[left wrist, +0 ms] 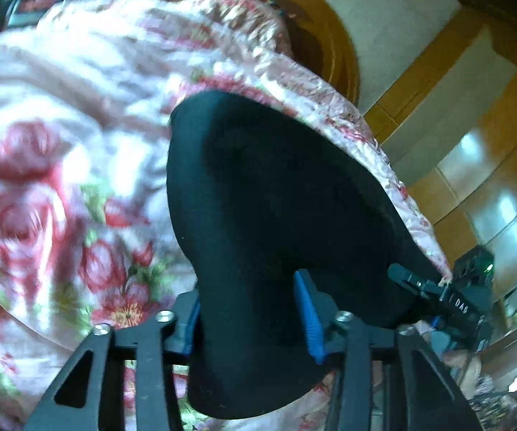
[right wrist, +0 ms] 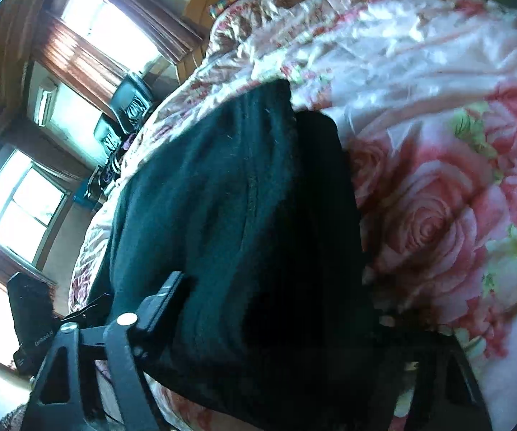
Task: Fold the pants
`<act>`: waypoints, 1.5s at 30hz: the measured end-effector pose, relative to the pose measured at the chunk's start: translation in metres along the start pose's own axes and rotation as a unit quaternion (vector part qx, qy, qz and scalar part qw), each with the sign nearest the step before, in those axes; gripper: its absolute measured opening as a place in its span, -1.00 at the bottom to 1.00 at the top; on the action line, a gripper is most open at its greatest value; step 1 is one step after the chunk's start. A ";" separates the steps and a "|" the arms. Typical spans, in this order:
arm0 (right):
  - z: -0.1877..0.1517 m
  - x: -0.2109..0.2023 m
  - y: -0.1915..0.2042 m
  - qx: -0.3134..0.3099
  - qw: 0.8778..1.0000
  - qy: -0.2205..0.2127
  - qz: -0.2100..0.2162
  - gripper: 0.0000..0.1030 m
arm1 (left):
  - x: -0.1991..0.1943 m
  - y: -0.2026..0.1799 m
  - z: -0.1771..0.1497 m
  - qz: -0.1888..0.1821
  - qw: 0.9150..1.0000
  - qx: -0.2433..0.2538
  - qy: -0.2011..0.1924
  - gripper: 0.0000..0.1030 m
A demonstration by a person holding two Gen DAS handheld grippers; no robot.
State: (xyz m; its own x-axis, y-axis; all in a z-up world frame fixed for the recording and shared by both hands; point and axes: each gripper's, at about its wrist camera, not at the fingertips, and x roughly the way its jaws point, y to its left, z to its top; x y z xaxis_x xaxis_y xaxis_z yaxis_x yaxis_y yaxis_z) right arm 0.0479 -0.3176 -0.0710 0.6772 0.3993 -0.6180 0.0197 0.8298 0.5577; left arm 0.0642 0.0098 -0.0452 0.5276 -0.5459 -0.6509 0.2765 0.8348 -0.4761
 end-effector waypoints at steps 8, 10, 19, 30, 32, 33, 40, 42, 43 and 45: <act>0.010 -0.019 0.032 -0.063 0.997 -0.050 -0.013 0.11 | -0.023 -0.041 0.006 0.032 0.995 0.070 -0.071 -0.32; 0.015 -0.023 0.039 -0.076 0.995 -0.063 -0.009 0.10 | -0.026 -0.048 0.011 0.038 0.992 0.084 -0.085 -0.33; 0.054 -0.004 0.060 -0.131 0.987 -0.087 -0.019 0.08 | -0.013 -0.063 0.046 0.067 0.984 0.115 -0.117 -0.33; 0.129 0.063 0.042 -0.120 0.986 -0.092 -0.067 0.10 | 0.079 -0.044 0.110 0.153 0.971 0.168 -0.079 -0.22; 0.131 0.087 0.020 -0.082 0.991 -0.056 -0.092 0.16 | 0.101 -0.030 0.108 0.170 0.971 0.158 -0.051 -0.08; 0.130 0.095 0.007 -0.059 0.993 -0.042 -0.098 0.37 | 0.104 -0.022 0.105 0.164 0.973 0.149 -0.061 0.12; 0.111 0.082 -0.022 -0.015 0.995 -0.050 -0.085 0.63 | 0.088 -0.006 0.081 0.156 0.978 0.104 -0.094 0.60; 0.106 0.074 -0.015 -0.019 0.993 -0.051 -0.102 0.67 | 0.080 -0.011 0.073 0.165 0.976 0.100 -0.104 0.59; 0.103 0.068 -0.012 -0.016 0.993 -0.053 -0.108 0.68 | 0.076 -0.013 0.069 0.168 0.975 0.098 -0.109 0.59; 0.095 0.056 -0.006 -0.018 0.991 -0.062 -0.119 0.69 | 0.067 -0.017 0.059 0.180 0.972 0.094 -0.122 0.59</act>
State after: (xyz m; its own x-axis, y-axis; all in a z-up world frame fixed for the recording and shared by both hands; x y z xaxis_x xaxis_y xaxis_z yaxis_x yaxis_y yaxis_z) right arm 0.1556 -0.3377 -0.0566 0.7417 0.1424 -0.6554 0.1650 0.9084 0.3841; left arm 0.1421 -0.0372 -0.0456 0.7856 -0.2026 -0.5846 0.1687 0.9792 -0.1126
